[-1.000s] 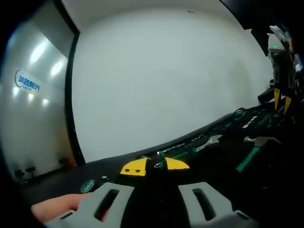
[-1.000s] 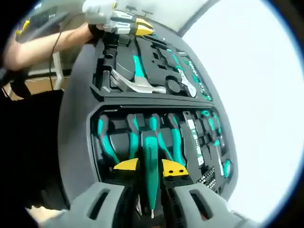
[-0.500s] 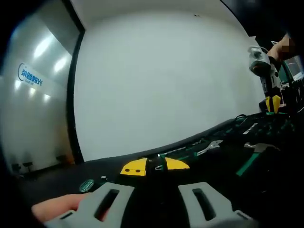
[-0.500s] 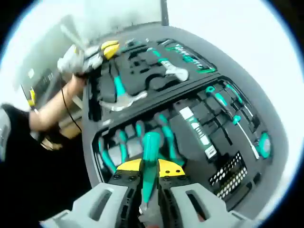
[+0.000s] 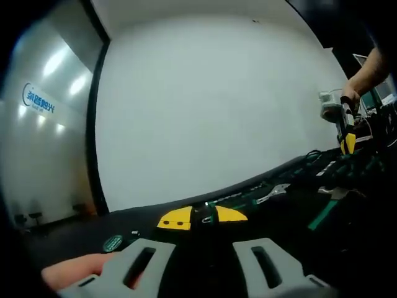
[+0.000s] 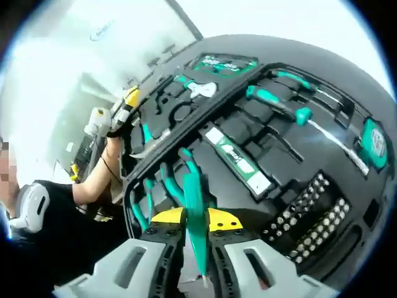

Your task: Pick up the tools and put them into their designated positions in the toolbox.

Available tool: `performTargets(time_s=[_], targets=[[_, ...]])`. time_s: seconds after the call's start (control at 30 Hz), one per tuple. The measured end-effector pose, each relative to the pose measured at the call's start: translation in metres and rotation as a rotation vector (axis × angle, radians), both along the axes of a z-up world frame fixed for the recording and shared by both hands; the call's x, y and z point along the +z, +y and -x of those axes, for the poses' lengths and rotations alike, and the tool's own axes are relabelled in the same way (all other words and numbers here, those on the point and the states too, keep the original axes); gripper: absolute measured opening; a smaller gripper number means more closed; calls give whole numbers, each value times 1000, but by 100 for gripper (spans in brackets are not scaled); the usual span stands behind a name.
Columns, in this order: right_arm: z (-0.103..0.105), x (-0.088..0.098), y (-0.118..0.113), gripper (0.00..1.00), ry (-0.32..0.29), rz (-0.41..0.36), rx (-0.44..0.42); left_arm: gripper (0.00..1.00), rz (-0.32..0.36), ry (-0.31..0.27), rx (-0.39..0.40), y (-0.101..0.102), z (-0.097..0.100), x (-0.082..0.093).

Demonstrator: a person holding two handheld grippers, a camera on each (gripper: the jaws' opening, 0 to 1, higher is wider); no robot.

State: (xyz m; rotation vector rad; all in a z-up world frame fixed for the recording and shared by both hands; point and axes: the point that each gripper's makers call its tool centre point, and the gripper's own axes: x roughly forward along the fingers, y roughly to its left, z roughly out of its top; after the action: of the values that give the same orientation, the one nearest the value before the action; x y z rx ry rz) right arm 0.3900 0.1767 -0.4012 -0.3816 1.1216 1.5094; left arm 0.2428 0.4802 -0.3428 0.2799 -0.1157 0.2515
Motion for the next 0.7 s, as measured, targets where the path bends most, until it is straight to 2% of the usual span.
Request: performTargets(time_s=[0.07,0.1,0.13,0.17,0.2,0.27,0.3,0.33,0.37,0.43,0.5,0.57,0.67,0.7], targets=[[-26,3,-2,11,-149,6,25,9,2,-1,1,0,0,0],[-34,4,-6,10,-211,38,23,9,3,-2,1,0,0,0],[-35,5,-8,9,-244,40,41,9,2,-2,2,1,0,0],[-36,7,-9,9,-269,38,30,9,2,0,3,1,0,0],[-35,8,-9,9,-263,41,16,9,0,2,5,0,0,-1],[-37,6,-15,9,-321,79,25,9,-3,4,7,1,0,-1],[-40,8,-15,9,-394,77,67,9,-4,4,8,1,0,-1],[-40,10,-14,9,-411,74,73,9,-4,5,9,0,0,-2],[-42,15,-13,9,-444,65,37,9,-5,8,10,0,0,-2],[-42,20,-13,9,-469,92,-85,9,-7,12,11,0,0,-3],[-26,23,-13,9,-481,101,-128,9,-10,15,10,-2,0,-3],[-24,23,-15,9,-545,111,-234,9,-13,17,11,-3,0,-3],[-12,10,-24,9,-611,151,-185,9,-16,20,11,-4,0,-3],[-14,6,-29,9,-658,172,-177,9,-16,20,11,-4,0,-3]])
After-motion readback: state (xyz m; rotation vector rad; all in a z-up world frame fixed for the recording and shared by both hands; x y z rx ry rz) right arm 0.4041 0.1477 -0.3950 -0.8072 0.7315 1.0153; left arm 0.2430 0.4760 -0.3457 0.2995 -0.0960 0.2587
